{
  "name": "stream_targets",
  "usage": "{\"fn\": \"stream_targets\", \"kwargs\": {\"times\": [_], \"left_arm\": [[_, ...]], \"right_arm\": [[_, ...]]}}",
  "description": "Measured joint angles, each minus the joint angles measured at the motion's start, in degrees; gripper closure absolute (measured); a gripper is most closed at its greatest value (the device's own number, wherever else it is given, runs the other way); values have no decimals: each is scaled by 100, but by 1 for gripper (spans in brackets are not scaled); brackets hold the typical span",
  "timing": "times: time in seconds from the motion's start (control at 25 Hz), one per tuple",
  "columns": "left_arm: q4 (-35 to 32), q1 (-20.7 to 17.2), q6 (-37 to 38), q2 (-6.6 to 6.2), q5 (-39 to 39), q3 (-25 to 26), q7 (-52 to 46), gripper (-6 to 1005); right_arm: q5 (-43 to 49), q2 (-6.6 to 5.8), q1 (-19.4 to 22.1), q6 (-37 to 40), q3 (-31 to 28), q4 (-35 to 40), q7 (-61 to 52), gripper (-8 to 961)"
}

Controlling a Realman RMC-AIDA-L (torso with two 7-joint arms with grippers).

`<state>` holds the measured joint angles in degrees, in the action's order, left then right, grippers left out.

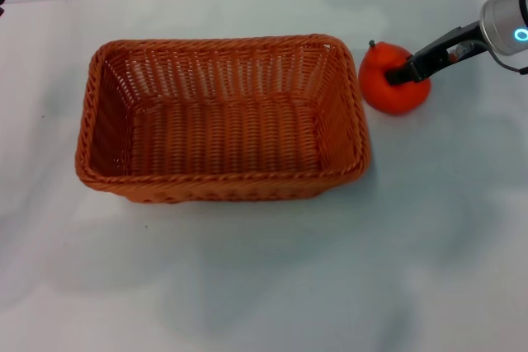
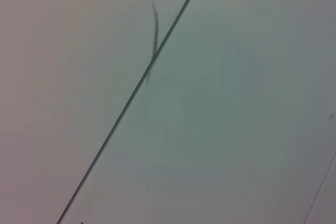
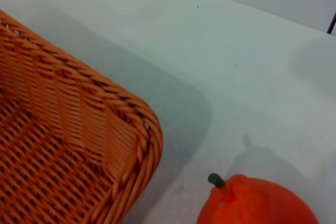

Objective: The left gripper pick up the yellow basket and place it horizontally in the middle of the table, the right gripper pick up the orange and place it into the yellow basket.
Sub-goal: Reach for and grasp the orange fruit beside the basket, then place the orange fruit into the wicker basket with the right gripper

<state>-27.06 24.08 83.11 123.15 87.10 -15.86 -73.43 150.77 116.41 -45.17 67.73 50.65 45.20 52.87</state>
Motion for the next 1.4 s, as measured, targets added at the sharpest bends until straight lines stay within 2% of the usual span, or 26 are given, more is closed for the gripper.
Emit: {"fn": "stream_targets", "kwargs": {"times": [0.12, 0.36, 0.56, 0.68, 0.76, 0.84, 0.92, 1.12, 1.32, 1.4], "left_arm": [[0, 0, 1, -2, -9, -4, 0, 192], [48, -32, 16, -11, -26, 27, -73, 193], [52, -125, 37, -53, -27, 46, -190, 192], [52, -151, 37, -52, -31, 54, -193, 192], [52, -154, 34, -40, -33, 57, -193, 193], [54, -155, 28, -28, -34, 57, -193, 193], [58, -156, 24, -19, -35, 57, -193, 193], [62, -203, 40, -9, -36, 49, -192, 193], [129, -260, 119, -16, -35, 56, -197, 192], [134, -281, 155, -20, -35, 57, -198, 192]], "right_arm": [[-111, -10, 23, -18, -58, 35, 5, 580], [-1021, -177, 236, 0, -612, 89, 214, 674], [-3053, -249, 679, 201, -1265, 106, 965, 721], [-4553, -127, 848, 402, -1238, -168, 1845, 739], [-5269, 43, 798, 636, -1091, -442, 2515, 752], [-5562, 216, 631, 838, -850, -667, 3031, 764], [-5659, 310, 412, 939, -529, -930, 3438, 777], [-5806, 330, -44, 944, 111, -1627, 4231, 810], [-5851, 347, -117, 916, 198, -1705, 4434, 729], [-5924, 342, -98, 938, 196, -1706, 4472, 628]]}}
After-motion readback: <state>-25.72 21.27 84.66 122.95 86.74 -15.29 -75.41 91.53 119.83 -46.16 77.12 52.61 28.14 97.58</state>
